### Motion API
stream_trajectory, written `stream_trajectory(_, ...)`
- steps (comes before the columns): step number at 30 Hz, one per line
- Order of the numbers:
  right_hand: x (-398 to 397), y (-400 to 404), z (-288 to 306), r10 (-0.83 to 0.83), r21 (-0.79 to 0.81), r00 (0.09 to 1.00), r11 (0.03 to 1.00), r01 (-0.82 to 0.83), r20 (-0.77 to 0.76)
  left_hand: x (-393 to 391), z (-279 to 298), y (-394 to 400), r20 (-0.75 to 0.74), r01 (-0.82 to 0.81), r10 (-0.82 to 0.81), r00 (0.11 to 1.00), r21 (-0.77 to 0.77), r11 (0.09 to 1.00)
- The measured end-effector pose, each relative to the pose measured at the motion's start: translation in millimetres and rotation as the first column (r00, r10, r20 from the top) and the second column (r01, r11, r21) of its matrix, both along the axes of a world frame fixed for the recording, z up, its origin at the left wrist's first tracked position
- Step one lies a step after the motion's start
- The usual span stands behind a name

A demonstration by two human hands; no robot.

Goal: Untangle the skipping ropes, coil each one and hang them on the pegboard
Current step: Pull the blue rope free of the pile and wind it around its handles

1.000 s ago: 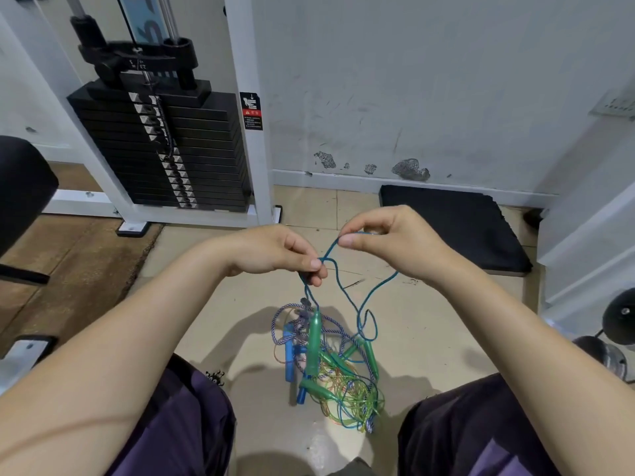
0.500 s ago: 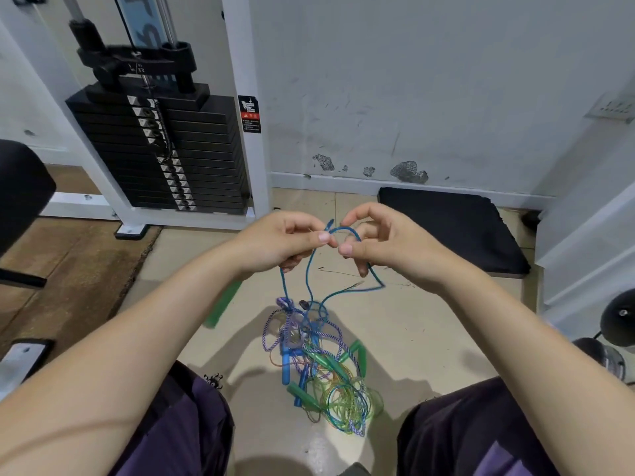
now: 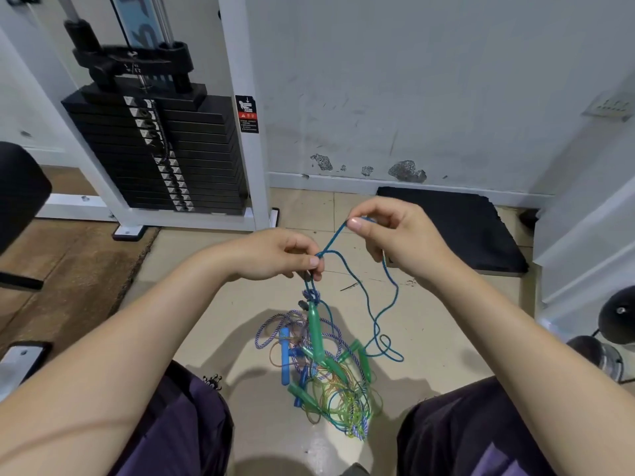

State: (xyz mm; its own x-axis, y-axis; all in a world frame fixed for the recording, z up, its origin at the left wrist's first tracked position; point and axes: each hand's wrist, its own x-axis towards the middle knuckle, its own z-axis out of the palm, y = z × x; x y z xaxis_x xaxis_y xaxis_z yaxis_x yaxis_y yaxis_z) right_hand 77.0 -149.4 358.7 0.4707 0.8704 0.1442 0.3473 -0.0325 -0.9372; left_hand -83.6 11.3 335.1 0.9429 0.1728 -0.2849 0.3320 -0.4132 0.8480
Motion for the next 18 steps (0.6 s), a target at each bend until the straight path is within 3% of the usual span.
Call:
stream_trajectory(3,7.1,-2.6,1.2,0.018,0.025,0.998,1.000,-0.016,-0.063,-2.3,-1.7,-1.0,-0.053,-0.001,0.004,0.999,0.055,0.998)
stream_trajectory(9,13.5,-5.6,-1.5,0.060,-0.132,0.989,0.988,-0.078,-0.136,0.1,5.8,-5.2,0.173,-0.200,0.222,0.960,-0.133,0.971)
stream_trajectory(14,-1.1,-0.3,-7.4,0.193,-0.163,0.974,0.964,-0.210,-0.115,4.0,3.8,-18.0,0.178,-0.185,0.203,0.963,-0.115,0.976)
stream_trajectory(18,-0.4,0.3,-7.2,0.206,-0.184,0.968,0.956,-0.230,-0.140,6.7,0.4,-18.9,0.172,-0.218,0.236,0.956,-0.116,0.969)
